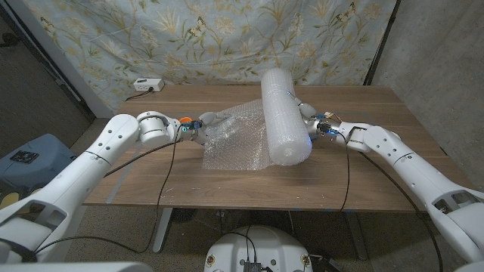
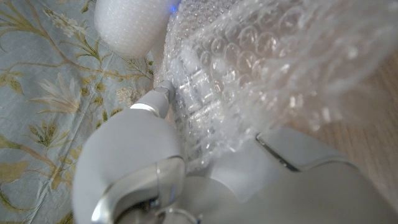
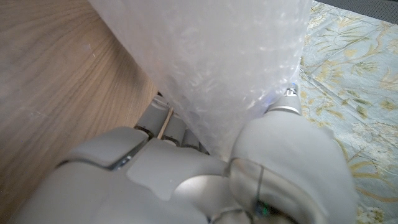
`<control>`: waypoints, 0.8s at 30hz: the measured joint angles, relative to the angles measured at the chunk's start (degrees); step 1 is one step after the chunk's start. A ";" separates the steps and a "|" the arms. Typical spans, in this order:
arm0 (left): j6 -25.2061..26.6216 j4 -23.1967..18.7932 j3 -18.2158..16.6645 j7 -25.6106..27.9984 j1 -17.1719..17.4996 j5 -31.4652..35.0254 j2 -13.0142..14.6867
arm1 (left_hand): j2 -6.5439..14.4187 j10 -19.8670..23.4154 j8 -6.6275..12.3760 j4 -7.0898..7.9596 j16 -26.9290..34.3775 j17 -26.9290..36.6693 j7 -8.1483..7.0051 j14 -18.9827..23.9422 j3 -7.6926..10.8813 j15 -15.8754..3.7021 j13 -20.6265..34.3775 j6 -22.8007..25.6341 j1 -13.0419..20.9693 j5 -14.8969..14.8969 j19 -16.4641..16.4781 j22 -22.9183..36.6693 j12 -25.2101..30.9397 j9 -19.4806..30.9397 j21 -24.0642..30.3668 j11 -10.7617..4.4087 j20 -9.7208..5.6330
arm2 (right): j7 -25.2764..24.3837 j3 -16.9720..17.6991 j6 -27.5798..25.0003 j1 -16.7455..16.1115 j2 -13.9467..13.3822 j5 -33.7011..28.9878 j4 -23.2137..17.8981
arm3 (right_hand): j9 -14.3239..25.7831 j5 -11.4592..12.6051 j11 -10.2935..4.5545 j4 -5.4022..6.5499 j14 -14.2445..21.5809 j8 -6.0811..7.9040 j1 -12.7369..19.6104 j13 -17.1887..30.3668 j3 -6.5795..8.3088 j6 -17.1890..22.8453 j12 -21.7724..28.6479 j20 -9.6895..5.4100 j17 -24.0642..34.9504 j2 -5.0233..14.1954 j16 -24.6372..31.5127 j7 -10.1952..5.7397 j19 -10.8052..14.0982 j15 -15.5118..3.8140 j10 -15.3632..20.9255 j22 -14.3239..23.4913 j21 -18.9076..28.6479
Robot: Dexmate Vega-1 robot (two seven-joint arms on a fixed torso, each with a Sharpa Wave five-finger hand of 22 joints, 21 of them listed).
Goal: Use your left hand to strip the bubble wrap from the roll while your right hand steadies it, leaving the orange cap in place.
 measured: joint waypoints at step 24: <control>-0.62 -1.32 -0.46 0.58 0.64 -0.81 2.11 | 0.00 0.00 -0.03 0.00 0.01 0.01 0.00 0.00 0.00 0.01 0.26 0.00 0.00 0.00 0.00 -0.28 0.00 -0.03 0.54 0.00 0.00 | 2.46 -0.03 1.17 0.30 0.89 -0.72 1.70 | -0.14 1.89 1.02 1.03 -2.76 -1.50 -2.53 0.27 -1.98 -2.37 -1.55 1.03 -0.57 -1.82 -0.45 1.15 -1.65 1.32 -2.24 0.00 -0.83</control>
